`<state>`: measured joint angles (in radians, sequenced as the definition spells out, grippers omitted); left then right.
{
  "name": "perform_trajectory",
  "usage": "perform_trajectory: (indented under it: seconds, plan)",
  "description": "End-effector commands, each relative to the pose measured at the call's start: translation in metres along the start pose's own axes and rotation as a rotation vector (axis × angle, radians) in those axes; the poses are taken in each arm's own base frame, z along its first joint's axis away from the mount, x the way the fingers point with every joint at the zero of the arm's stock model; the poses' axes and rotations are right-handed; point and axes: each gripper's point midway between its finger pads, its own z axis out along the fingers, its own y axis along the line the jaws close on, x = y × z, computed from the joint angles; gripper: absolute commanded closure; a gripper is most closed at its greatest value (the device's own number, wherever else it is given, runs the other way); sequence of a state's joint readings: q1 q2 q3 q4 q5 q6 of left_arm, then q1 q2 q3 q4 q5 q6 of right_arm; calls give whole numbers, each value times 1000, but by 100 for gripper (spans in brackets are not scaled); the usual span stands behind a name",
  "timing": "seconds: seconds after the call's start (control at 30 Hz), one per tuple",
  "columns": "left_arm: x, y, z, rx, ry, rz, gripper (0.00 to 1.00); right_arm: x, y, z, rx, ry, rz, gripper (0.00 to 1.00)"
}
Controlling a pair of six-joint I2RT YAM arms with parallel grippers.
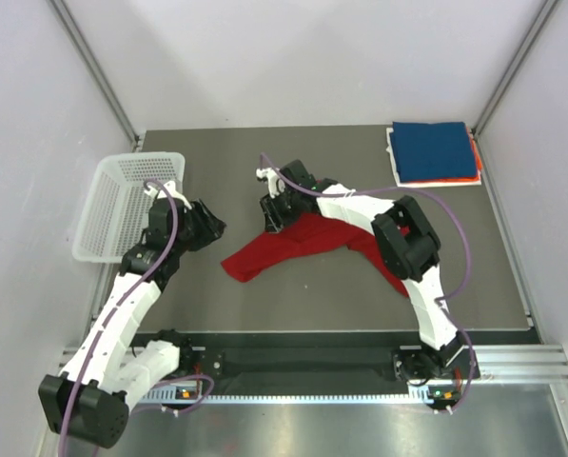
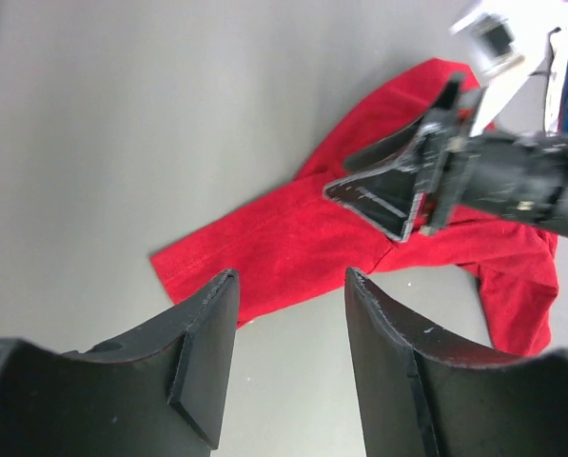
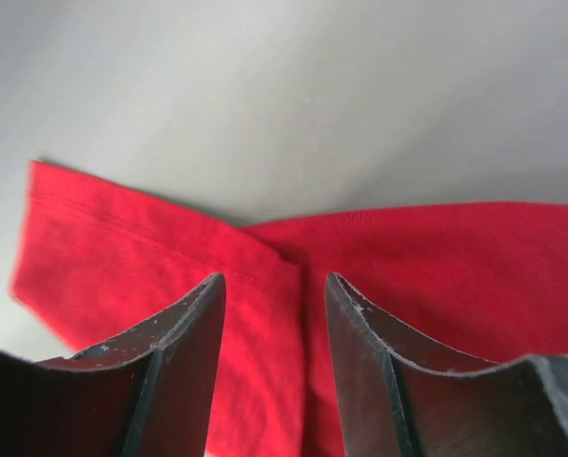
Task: Fold and stack the t-shirts
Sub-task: Flatten the tshirt out
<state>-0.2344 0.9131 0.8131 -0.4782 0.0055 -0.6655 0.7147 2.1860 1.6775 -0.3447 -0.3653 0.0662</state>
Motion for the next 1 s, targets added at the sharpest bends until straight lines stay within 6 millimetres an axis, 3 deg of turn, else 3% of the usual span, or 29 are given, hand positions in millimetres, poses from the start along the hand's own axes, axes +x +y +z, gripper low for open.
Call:
perform_trajectory:
  seconds: [0.0, 0.2, 0.27, 0.3, 0.33, 0.4, 0.43, 0.47, 0.53, 0.57, 0.67, 0.8, 0.97]
  plan:
    - [-8, 6, -3, -30, -41, 2, 46, -12, 17, 9, -47, -12, -65, 53]
    - [-10, 7, -1, -42, -38, 16, 46, 3, 21, 23, -53, 22, -76, 58]
    - [-10, 8, 0, -46, -41, 18, 46, 2, 20, 22, -41, 14, -78, 68]
    - [-11, 7, 1, -45, -42, 19, 46, -4, 23, 16, -36, -9, -85, 82]
    - [-11, 9, 1, -48, -42, 23, 46, -9, 22, 12, -22, -25, -87, 89]
    - [-8, 11, 5, -55, -30, 28, 46, -27, 29, -8, -16, -80, -103, 100]
    - [-8, 11, 7, -55, -30, 30, 46, -29, 30, -14, -10, -97, -107, 100]
    - [-5, 13, 9, -63, -20, 30, 46, -45, 38, -34, -9, -149, -122, 100]
    - [0, 12, 15, -51, 0, 31, 45, -45, 37, -50, 18, -174, -111, 100]
    - [6, 14, 19, -52, 19, 33, 43, -58, 43, -70, 20, -224, -118, 100]
    - [21, 16, 31, -19, 57, 33, 38, -56, 39, -89, 17, -245, -90, 100]
    - [42, 26, 50, -25, 103, -1, 36, -49, 20, -92, 37, -223, -71, 100]
    - [63, 36, 77, -48, 166, -35, 35, -30, -20, -87, 81, -178, -15, 100]
